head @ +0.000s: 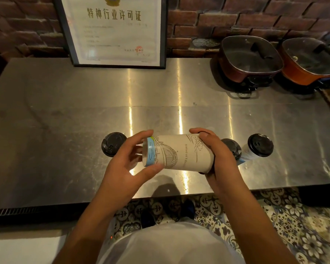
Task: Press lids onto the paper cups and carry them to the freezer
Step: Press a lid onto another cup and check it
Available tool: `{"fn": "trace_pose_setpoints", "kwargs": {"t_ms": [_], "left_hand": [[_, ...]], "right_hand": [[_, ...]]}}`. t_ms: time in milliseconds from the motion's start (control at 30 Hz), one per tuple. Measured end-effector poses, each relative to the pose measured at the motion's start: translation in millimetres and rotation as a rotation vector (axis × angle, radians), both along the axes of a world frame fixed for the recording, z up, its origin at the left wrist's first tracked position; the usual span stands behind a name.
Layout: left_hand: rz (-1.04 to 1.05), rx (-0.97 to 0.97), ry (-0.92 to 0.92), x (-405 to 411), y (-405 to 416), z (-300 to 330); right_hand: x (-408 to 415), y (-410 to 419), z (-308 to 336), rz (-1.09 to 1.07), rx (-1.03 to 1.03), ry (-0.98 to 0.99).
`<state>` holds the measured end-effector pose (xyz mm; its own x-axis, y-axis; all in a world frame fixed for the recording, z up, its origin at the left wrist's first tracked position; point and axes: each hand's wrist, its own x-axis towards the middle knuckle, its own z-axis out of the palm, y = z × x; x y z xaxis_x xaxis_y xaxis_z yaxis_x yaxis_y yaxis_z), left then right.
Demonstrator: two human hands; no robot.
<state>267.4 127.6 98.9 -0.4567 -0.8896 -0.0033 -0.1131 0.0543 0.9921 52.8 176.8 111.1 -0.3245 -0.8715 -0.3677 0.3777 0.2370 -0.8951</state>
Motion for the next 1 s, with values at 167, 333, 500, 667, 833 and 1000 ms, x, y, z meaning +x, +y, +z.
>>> {"fn": "trace_pose_setpoints", "kwargs": {"t_ms": [167,333,500,667,833,1000], "left_hand": [[0.111,0.095,-0.060,0.3,-4.3,1.9],[0.017,0.330,-0.254,4.7,-6.0,0.4],[-0.070,0.175,-0.029,9.9,-0.8,1.5],[0.075,0.129,0.035,4.6,-2.6,0.6],[0.216,0.440,0.059,-8.7,-4.8,-0.1],[0.230,0.543,0.229,-7.6,-5.0,-4.0]], "right_hand": [[4.4,7.9,-1.7,0.032,-0.187,0.370],[4.0,12.4,-6.2,0.140,-0.408,0.731],[6.6,5.4,-0.8,0.040,-0.144,0.254],[5.8,-1.7,-0.4,0.071,0.097,0.068],[15.9,11.8,1.7,0.108,-0.270,0.758],[17.1,11.3,7.5,0.190,-0.221,0.378]]}}
